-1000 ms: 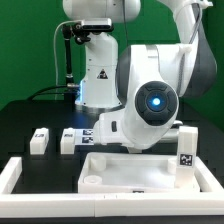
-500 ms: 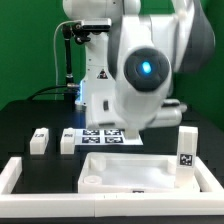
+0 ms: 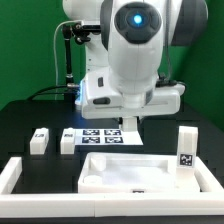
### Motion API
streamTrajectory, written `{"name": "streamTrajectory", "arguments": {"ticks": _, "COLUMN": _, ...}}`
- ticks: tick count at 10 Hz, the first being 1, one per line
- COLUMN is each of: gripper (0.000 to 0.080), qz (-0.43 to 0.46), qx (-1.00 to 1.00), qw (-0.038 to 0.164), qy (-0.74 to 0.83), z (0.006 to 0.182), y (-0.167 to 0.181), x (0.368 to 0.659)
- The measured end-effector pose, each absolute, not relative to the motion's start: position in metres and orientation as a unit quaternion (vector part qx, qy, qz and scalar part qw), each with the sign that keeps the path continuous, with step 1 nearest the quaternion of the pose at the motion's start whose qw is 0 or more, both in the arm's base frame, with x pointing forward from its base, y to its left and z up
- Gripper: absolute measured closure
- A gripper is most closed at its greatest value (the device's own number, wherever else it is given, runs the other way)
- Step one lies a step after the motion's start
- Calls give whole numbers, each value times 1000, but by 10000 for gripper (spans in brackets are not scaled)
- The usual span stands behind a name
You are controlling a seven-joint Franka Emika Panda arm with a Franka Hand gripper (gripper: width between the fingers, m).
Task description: Assemble desk
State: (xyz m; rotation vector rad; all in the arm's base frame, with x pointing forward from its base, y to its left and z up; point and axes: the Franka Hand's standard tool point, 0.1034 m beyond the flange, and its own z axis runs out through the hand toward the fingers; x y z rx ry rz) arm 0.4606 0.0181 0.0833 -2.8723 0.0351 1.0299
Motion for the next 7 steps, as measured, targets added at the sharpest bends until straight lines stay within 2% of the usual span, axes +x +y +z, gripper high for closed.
{"name": "streamTrajectory", "arguments": {"ticks": 1, "gripper": 509, "qz": 316, "qx": -947, "qw": 49, "qy": 6, "z": 96, "y": 17, "x": 474}}
{"name": "streamTrajectory", "arguments": {"ticks": 3, "gripper": 509, "qz": 248, "qx": -967, "qw": 59, "qy": 13, "z": 135, "y": -8, "x": 522}}
{"name": "streamTrajectory", "arguments": {"ticks": 4, "gripper": 509, "qz": 218, "qx": -974, "qw": 62, "qy": 10, "z": 139, "y": -16, "x": 531}}
{"name": "streamTrajectory", "arguments": {"ticks": 7, "gripper": 509, "qz": 125, "qx": -991, "qw": 50, "qy": 12, "z": 136, "y": -18, "x": 535}}
